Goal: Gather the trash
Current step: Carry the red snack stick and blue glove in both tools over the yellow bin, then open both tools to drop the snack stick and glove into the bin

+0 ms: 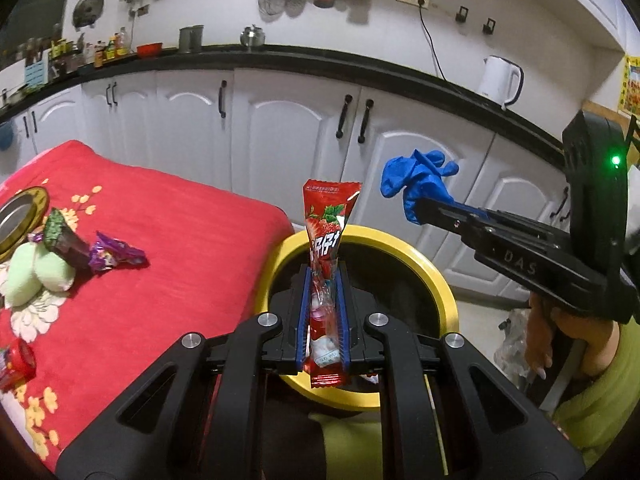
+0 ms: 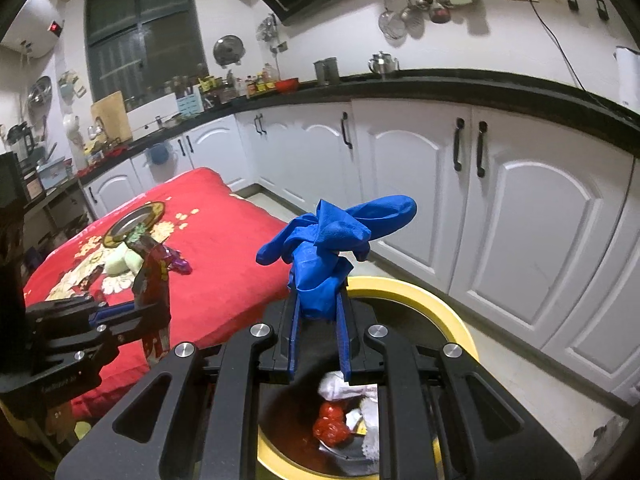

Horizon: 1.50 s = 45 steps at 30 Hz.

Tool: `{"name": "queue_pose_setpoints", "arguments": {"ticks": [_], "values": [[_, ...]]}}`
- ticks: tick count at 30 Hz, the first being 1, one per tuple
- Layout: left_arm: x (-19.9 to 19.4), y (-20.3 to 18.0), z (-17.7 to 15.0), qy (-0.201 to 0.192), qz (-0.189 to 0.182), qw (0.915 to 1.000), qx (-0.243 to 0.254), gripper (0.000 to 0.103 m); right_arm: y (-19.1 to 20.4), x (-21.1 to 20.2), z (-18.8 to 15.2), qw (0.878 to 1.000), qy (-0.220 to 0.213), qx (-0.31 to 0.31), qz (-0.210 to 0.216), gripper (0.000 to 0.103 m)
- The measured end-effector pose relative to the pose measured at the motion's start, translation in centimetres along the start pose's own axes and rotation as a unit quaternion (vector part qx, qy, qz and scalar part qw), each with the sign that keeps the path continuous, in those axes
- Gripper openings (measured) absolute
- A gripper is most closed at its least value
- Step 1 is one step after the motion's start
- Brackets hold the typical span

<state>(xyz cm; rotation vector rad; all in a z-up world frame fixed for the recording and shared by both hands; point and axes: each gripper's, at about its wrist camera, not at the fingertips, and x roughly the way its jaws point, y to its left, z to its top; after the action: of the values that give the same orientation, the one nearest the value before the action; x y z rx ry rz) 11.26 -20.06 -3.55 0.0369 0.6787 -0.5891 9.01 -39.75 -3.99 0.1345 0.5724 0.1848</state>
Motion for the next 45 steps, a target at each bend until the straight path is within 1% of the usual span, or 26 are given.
{"name": "queue_pose_setpoints", "arguments": {"ticks": [8, 14, 18, 28, 29, 32, 34, 36, 37, 38, 40, 42, 43, 45], "values": [[1.8, -1.1, -0.5, 0.017, -0.008, 0.9998, 0.010, 0.007, -1.7, 1.2, -1.1, 0.999, 0.034, 0.011, -0.007, 0.015], [3.4, -1.5, -0.8, 0.034, -0.013, 0.9992, 0.014, 0.007, -2.8, 1.9, -1.8, 0.998, 0.051, 0.020, -0.007, 0.015], [4.4, -1.8, -1.0, 0.044, -0.014, 0.9988, 0.019, 0.007, -3.5, 2.2, -2.0, 0.998, 0.058, 0.027, -0.005, 0.017], [6.6, -2.5, -1.2, 0.065, -0.013, 0.9975, 0.026, 0.008, -4.8, 2.7, -2.5, 0.996, 0.071, 0.044, 0.001, 0.018], [6.7, -2.4, -1.3, 0.065, -0.011, 0.9975, 0.026, 0.012, -5.0, 2.6, -2.5, 0.996, 0.071, 0.047, 0.000, 0.020], [7.1, -2.4, -1.3, 0.068, -0.010, 0.9974, 0.021, 0.028, -5.5, 2.6, -2.6, 0.996, 0.070, 0.054, 0.000, 0.024], [7.1, -2.4, -1.4, 0.069, -0.009, 0.9974, 0.020, 0.032, -5.8, 2.4, -2.6, 0.996, 0.068, 0.058, -0.001, 0.029], [7.1, -2.4, -1.4, 0.068, -0.006, 0.9975, 0.020, 0.042, -6.0, 2.4, -2.6, 0.996, 0.065, 0.061, -0.004, 0.032], [7.0, -2.3, -1.4, 0.068, -0.005, 0.9976, 0.016, 0.044, -6.2, 2.3, -2.6, 0.996, 0.064, 0.063, -0.005, 0.032], [7.0, -2.2, -1.3, 0.067, -0.003, 0.9976, 0.014, 0.049, -6.3, 2.3, -2.5, 0.996, 0.062, 0.065, -0.006, 0.033], [6.6, -1.9, -1.2, 0.064, 0.003, 0.9979, 0.009, 0.056, -6.5, 2.1, -2.4, 0.996, 0.058, 0.067, -0.009, 0.038], [6.3, -1.6, -1.1, 0.060, 0.008, 0.9982, 0.003, 0.071, -6.5, 1.8, -2.3, 0.996, 0.052, 0.069, -0.014, 0.046], [6.1, -1.5, -1.1, 0.059, 0.012, 0.9982, -0.001, 0.074, -6.5, 1.7, -2.2, 0.996, 0.049, 0.069, -0.015, 0.048], [5.8, -1.2, -1.0, 0.058, 0.018, 0.9981, -0.006, 0.089, -6.5, 1.5, -2.1, 0.996, 0.045, 0.069, -0.018, 0.055]]}}
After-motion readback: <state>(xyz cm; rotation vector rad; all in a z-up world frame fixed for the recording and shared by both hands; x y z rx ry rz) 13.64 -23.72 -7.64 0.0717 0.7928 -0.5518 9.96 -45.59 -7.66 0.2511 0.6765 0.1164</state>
